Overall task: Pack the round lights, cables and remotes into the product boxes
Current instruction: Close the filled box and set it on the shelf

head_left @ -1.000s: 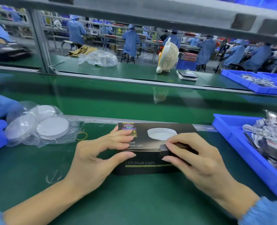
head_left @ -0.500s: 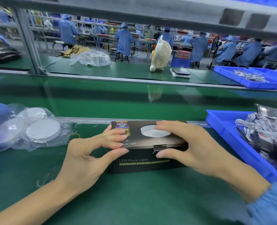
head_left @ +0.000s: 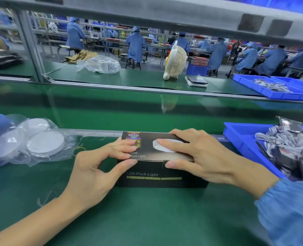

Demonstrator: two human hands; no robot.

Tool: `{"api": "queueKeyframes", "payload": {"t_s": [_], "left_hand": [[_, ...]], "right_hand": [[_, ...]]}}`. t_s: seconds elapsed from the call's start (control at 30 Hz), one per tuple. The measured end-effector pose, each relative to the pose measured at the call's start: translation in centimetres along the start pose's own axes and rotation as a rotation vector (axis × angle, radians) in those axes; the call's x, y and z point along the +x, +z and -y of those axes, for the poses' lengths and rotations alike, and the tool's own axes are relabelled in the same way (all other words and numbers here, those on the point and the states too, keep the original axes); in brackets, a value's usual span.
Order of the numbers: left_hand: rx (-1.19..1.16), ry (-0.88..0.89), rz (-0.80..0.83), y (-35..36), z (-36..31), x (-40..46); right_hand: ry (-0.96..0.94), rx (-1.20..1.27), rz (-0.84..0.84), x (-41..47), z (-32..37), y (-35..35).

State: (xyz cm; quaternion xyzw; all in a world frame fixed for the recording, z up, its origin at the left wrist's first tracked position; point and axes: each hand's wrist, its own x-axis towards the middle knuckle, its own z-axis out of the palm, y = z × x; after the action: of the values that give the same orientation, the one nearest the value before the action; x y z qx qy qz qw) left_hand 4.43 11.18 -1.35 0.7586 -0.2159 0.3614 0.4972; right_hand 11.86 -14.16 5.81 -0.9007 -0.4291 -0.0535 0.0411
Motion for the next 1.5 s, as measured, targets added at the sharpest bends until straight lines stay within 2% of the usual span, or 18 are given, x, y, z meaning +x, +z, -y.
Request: {"api": "queueKeyframes", "payload": {"t_s": [0.03, 0.1, 0.17, 0.23, 0.3, 0.47, 0.6, 0.67, 0.73, 0.87, 0.93, 1.17, 1.5], "left_hand": [[0.063, 0.024, 0.019, -0.1, -0.3, 0.1], [0.301, 0.204, 0.069, -0.1, -0.8, 0.3], [0.503, 0.424, 0.157, 0.9, -1.7, 0.9], [0.596, 0.491, 0.240, 2.9, -2.6, 1.5], [0.620, 0.471, 0.227, 5.0, -3.0, 1.4], [0.490, 0.400, 0.038, 6.4, -2.3, 1.3], [0.443, 0.329, 0.041, 6.7, -3.0, 1.5], [0.419, 0.262, 0.114, 5.9, -3.4, 2.3], [0.451, 0.174, 0.271, 4.4, -3.8, 3.8], [0.739, -0.082, 0.722, 2.7, -3.1, 6.8], [0.827, -0.117, 0.824, 2.6, -2.2, 7.0], [0.929, -0.003, 0.861, 2.8, -1.6, 7.3], [0.881, -0.055, 0.914, 2.3, -1.7, 7.2]], "right_hand": [[0.012, 0.074, 0.029, -0.1, -0.3, -0.4], [0.069, 0.178, 0.069, -1.0, -1.2, -0.9], [0.116, 0.121, 0.091, -1.9, -1.7, -0.6], [0.125, 0.074, 0.108, -2.3, -1.8, -0.1], [0.105, 0.028, 0.118, -2.3, -1.6, 0.3], [0.099, 0.044, 0.060, -2.3, -1.5, 0.8], [0.032, 0.215, -0.179, -3.2, -1.4, 1.8], [0.016, 0.265, -0.276, -3.8, -1.7, 2.5], [0.034, 0.322, -0.300, -3.9, -2.2, 2.6], [0.095, 0.426, -0.275, -3.6, -2.8, 2.5], [0.094, 0.444, -0.266, -3.4, -2.9, 2.6], [0.081, 0.438, -0.271, -3.1, -3.0, 2.6], [0.074, 0.460, -0.301, -3.4, -2.9, 2.9]]}}
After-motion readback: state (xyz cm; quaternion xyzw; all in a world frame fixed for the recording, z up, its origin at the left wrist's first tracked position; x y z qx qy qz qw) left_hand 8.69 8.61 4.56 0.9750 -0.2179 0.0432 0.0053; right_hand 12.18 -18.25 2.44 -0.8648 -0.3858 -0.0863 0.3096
